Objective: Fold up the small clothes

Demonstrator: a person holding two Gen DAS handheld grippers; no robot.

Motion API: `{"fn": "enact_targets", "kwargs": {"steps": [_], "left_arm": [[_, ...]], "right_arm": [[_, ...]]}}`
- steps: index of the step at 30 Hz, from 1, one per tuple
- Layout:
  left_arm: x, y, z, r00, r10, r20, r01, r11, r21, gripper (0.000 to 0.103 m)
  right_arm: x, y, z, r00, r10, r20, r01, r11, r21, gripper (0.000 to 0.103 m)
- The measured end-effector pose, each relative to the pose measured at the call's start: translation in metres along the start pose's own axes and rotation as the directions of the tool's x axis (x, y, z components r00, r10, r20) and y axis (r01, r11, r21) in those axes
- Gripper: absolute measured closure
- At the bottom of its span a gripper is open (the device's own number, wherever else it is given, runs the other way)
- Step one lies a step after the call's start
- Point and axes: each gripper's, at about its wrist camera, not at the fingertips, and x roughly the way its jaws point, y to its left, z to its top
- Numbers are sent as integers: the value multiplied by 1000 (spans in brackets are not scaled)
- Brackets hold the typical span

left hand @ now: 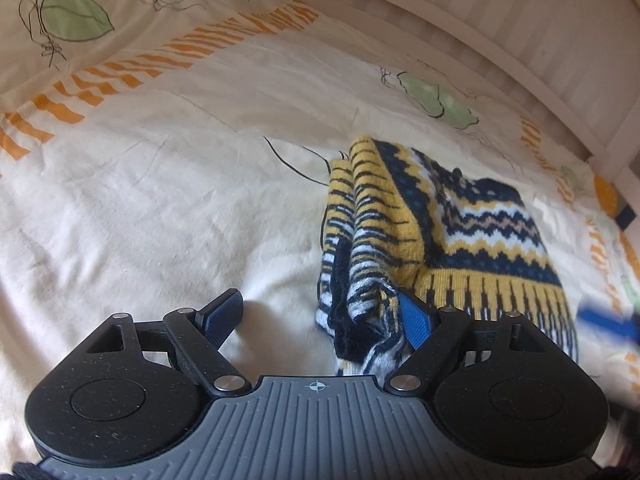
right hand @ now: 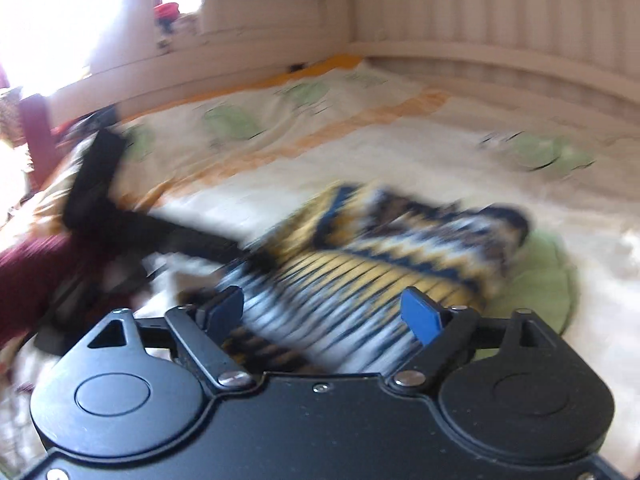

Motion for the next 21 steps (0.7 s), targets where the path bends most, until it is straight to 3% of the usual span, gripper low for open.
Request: {"fn": "enact_targets", "kwargs": {"steps": [5,11,18,21], "left_arm": [[-6,4,-3,1000,-11,-11,11,1000,-13,21],[-1,-1,-1,1000,-5,-9,5,1000,0,20],[-4,7,1,998,-57,-30,56,998,-41,20],[-14,11,0,993,-102,-53,98,992,-76,22]], "right_arm": [[41,-35,19,999,-36,-9,37,997,61,10],[89,-75,10,988,-23,-150,58,970,235,10],[56,-76,9,997,-22,-77,42,963,268,9],[41,-85,4,998,-11,-59,30,942,335,2]]}}
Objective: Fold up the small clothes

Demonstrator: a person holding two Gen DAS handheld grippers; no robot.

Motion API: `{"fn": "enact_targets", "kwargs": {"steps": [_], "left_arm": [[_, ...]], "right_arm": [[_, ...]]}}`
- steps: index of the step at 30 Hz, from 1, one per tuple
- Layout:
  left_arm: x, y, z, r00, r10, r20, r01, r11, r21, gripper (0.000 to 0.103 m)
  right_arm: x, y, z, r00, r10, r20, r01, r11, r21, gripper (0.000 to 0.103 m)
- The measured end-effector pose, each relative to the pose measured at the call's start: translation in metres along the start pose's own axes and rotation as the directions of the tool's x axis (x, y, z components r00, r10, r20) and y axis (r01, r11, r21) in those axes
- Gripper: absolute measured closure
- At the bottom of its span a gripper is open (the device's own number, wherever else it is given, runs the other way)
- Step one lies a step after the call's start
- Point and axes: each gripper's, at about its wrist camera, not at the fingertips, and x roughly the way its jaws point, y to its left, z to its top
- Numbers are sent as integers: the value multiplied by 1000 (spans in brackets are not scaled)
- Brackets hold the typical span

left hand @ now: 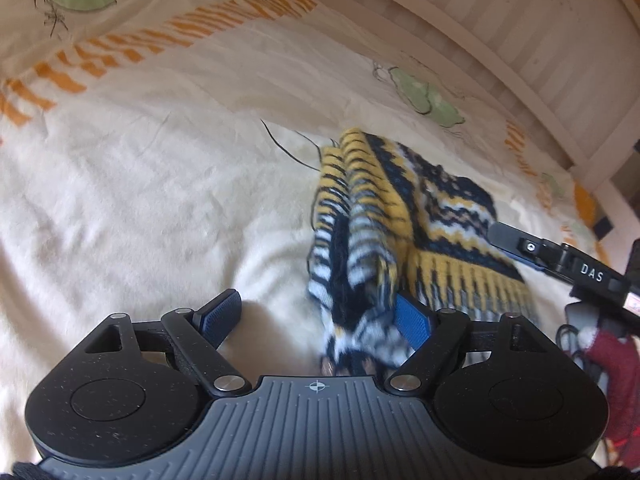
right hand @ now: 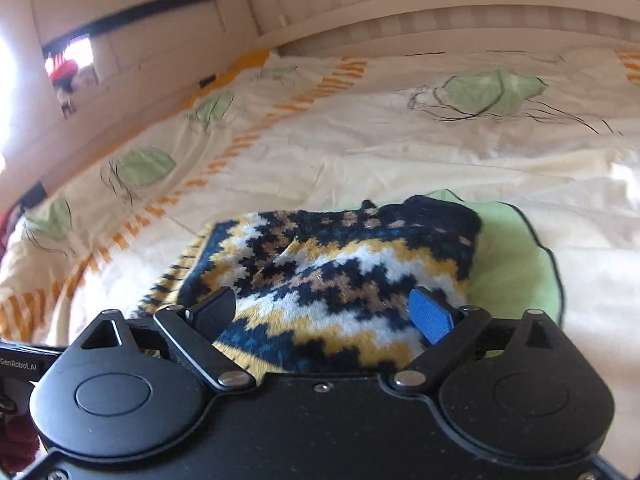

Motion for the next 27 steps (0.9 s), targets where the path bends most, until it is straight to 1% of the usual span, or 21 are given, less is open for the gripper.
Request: {"fn": "enact_targets", "kwargs": {"steps": [3,7,10,14,16,17,21,23,24,26,27], "left_arm": [[-7,-4,-9,999,-31,-19,31,999,20,23],[1,-13,-14,991,-118,-66,120,993,23,23],[10,-16,-17,984,-153,-87,155,988,15,22],[19,-18,-15,978,-187,-95,187,982,-4,22],[24,-18,-14,974,-207,-96,206,978,-19,21],[27,-18,-14,970,-223,-95,222,975,-25,21],[35,-15,-13,944,-311,-110,305,950,-69,21],[36,-16,-15,939,-324,-111,317,945,-76,22],[36,-16,-15,940,-322,-112,315,946,-70,25],[34,-15,-16,944,-312,-111,305,949,-74,36],[33,-12,-17,943,-312,-113,303,949,-92,51]], "right_arm": [[-8,-19,-5,1000,3,-3,-3,994,105,2],[-11,-39,-12,1000,19,-5,-17,976,218,2],[-9,-51,-14,997,81,-2,-78,955,286,2],[6,-60,-18,986,164,-7,-150,916,372,1],[15,-60,-20,981,195,-11,-174,903,394,0],[18,-59,-20,979,202,-12,-182,903,390,0],[31,-53,-19,964,266,-24,-237,893,383,0],[35,-50,-19,961,275,-28,-244,891,382,0],[36,-49,-19,960,278,-25,-248,889,384,0],[34,-52,-21,956,292,-13,-263,881,393,0],[32,-54,-23,954,300,-7,-273,875,400,0]]}}
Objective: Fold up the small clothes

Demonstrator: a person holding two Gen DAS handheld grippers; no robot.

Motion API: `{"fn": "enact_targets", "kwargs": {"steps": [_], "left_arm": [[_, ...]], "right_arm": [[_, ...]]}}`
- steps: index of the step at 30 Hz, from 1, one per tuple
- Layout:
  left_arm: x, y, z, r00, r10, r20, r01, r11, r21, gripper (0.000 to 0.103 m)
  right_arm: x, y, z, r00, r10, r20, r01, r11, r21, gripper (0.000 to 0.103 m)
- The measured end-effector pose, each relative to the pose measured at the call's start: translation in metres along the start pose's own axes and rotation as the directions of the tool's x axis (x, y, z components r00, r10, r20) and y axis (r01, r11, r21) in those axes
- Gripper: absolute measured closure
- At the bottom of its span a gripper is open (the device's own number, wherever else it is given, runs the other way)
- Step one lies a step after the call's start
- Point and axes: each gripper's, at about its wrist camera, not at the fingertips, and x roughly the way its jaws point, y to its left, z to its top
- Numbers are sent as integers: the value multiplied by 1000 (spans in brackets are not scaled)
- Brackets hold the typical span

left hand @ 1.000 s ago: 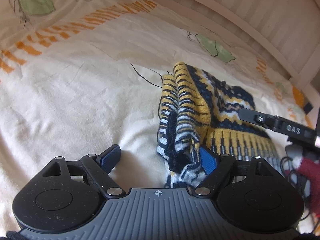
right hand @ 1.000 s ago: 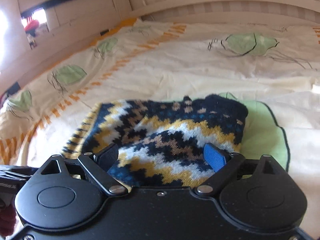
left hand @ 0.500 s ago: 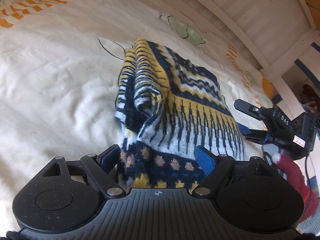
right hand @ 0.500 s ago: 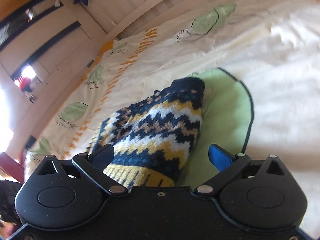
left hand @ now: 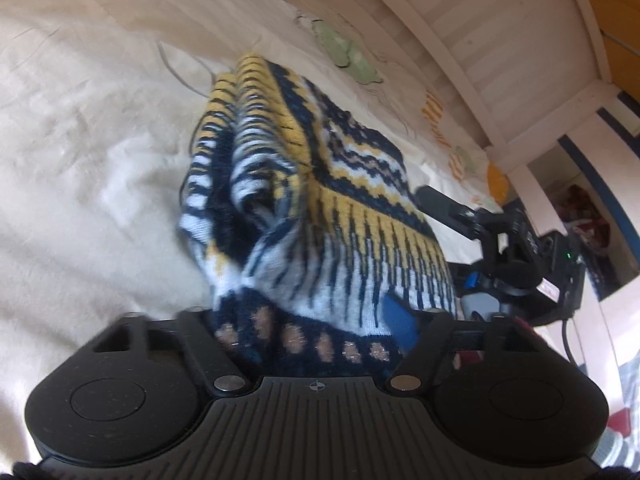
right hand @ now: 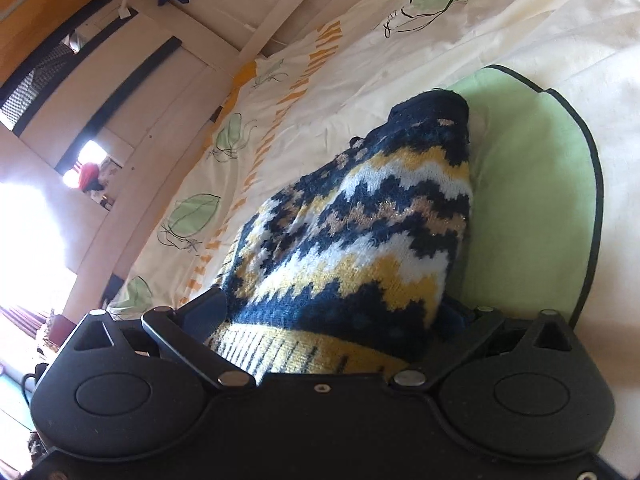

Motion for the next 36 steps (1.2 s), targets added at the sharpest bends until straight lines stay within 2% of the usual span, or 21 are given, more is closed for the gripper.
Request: {"fn": "enact_targets", "kwargs": {"steps": [1,3,5,6,9,16,21,26,29,31,32,34,36], "left_arm": [[-1,4,0,1000,-15,-9,15,999,-28,63],[2,14,-1,997,-73,-25,70,992,-105,73],[2,17,-2,996,-83,-20,80,989,-127,75],[2,14,-3,997,-74,-20,71,991,-111,75],[-3,3,-7,997,-68,-29,65,994,-85,77],[-30,-29,-45,990,-94,-106,87,994,-65,77],[-50,-57,-93,979,-106,-173,101,994,-35,77],[-65,-76,-149,964,-109,-241,104,994,-34,77],[-71,-86,-177,969,-29,-244,33,999,15,75],[-82,-88,-187,979,7,-205,-4,1000,12,74],[-87,-91,-188,982,29,-187,-27,999,17,74],[-101,-101,-188,985,94,-144,-83,993,80,74],[-115,-117,-189,984,153,-97,-135,977,164,74]], "right_arm": [[-2,-2,-1,1000,11,2,-11,1000,8,1],[-5,-3,-3,1000,20,-1,-20,1000,12,4],[-5,1,-5,999,-25,-29,25,1000,-2,28],[-4,2,-6,997,-59,-49,59,998,-1,44],[-14,5,-12,998,-55,-28,57,998,38,48],[-67,33,-49,992,-109,-60,111,993,43,48],[-122,46,-98,984,-150,-92,156,986,63,48],[-171,56,-144,976,-201,-85,206,977,58,45],[-193,59,-166,971,-233,-52,235,970,52,37],[-205,62,-176,966,-258,-22,259,964,54,25],[-210,64,-180,963,-270,-7,270,962,51,25],[-221,67,-187,959,-281,22,280,959,43,24],[-229,75,-195,954,-294,57,293,956,19,14]]}}
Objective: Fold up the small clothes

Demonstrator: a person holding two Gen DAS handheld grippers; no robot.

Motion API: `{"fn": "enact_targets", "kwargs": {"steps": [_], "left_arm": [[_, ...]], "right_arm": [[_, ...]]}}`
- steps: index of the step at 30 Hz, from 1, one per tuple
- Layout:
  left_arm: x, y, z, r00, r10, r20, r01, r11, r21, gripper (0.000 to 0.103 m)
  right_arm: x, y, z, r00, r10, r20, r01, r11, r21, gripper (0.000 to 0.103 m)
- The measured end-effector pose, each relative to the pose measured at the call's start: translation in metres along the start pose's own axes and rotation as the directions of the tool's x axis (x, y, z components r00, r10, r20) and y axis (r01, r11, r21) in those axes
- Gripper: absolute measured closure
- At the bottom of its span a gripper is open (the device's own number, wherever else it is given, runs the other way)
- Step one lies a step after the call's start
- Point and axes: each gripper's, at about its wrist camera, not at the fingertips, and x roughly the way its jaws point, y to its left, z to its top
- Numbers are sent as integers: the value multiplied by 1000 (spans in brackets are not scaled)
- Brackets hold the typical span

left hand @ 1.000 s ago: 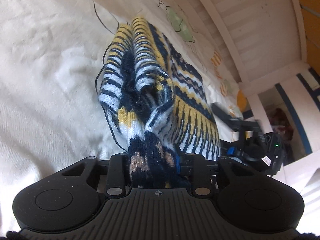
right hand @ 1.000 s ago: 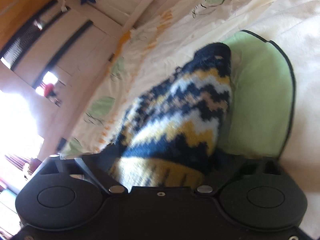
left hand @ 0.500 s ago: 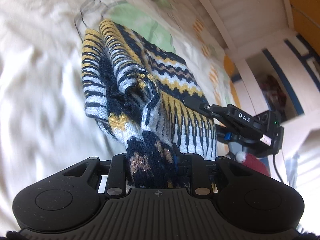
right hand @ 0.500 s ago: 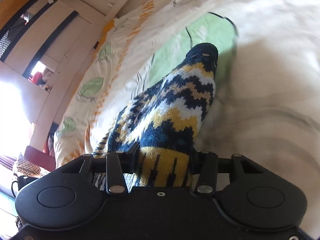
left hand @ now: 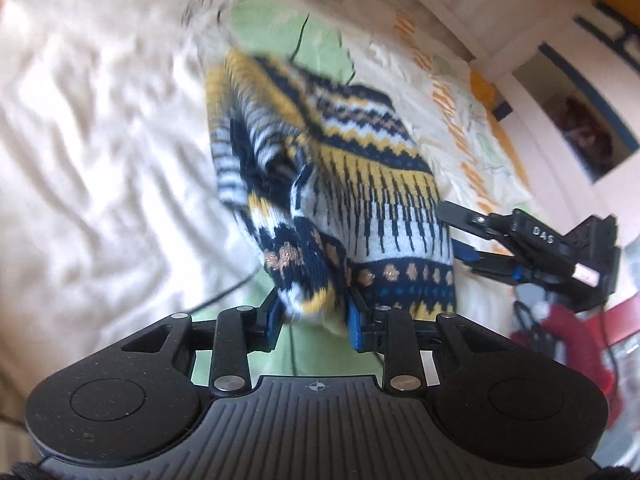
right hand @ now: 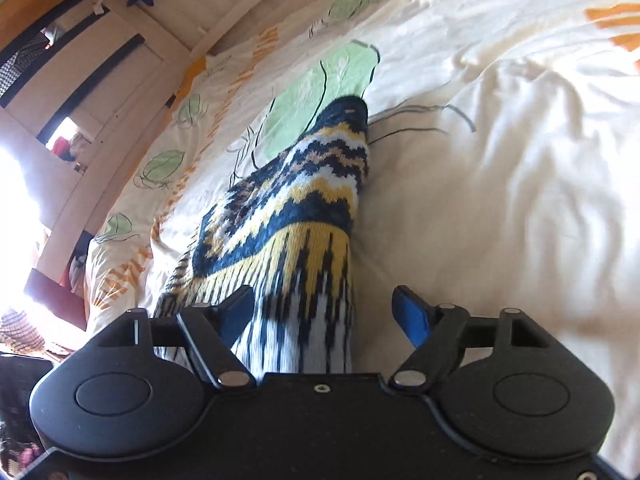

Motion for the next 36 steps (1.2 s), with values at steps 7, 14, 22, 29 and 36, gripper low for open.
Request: {"fn": "enact_targets", "kwargs": {"steps": [7,14,22,29,36], "left_arm": [[-46,-51,-3,982,87,167,-127,962,241,71],[-24,-61,17,930,155,334,-243,940,241,64],[37,-29,27,888,346,303,-399,908,132,61],[30,-4,15,897,328,297,-357,933,45,44],[29,-2,16,901,324,289,-341,940,9,39]], "right_arm": [[-17,27,-7,988,-75,136,96,983,-154,0],[-5,35,-6,968,-181,176,218,950,-223,0],[21,38,16,943,-249,221,303,918,-255,0],[57,26,18,930,-317,188,360,888,-284,0],[60,24,14,932,-319,173,359,885,-298,0]]}}
